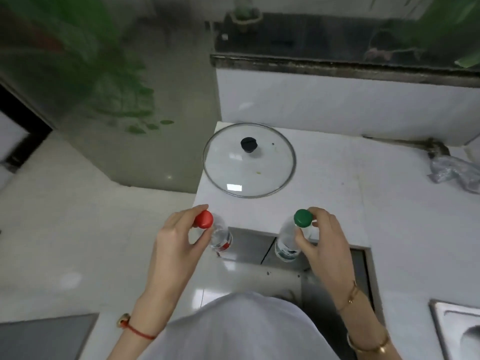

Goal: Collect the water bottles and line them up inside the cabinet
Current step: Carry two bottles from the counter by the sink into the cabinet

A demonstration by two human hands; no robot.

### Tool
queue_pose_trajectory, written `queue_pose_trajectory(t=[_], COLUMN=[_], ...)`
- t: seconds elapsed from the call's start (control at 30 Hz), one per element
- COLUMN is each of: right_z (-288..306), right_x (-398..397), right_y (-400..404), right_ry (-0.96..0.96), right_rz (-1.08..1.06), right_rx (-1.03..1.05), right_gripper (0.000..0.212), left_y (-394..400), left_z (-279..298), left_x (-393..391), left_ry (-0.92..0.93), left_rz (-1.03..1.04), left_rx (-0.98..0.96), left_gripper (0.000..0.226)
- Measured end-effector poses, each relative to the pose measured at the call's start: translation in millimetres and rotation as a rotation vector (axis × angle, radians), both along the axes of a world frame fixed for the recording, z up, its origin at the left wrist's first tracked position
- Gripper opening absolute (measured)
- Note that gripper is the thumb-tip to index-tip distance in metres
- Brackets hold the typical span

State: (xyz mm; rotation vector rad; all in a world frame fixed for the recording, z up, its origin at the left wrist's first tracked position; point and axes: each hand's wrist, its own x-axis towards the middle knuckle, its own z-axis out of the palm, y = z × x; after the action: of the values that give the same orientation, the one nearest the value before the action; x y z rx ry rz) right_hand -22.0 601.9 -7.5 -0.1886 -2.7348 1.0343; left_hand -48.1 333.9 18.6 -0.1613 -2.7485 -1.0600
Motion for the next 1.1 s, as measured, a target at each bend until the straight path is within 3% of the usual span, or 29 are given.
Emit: queue_pose_trajectory(t=[0.2, 0.63, 1.1], right_z=[-9.1, -15.3, -34.5], right_x=[-18.0, -85.8, -286.9], right_y=[-116.6, -347.4, -604.3], right_ry=[0.051, -0.002, -0.033], right_rz=[0.114, 0.502, 1.097], right_rx=[-0.124, -0.176, -0.026], right_gripper=[0.035, 0.031, 0.030], left_y=[-116.7, -327.2, -499.0], left_z=[-4.0, -21.1, -29.8], left_x=[17.9, 46.9, -33.9], left_ry=[0.009, -0.056, -0.036], left_rz=[0.129, 0.511, 1.045], left_rx=[0.008, -0.003, 0.019], left_gripper=[0.042, 0.041, 0.046])
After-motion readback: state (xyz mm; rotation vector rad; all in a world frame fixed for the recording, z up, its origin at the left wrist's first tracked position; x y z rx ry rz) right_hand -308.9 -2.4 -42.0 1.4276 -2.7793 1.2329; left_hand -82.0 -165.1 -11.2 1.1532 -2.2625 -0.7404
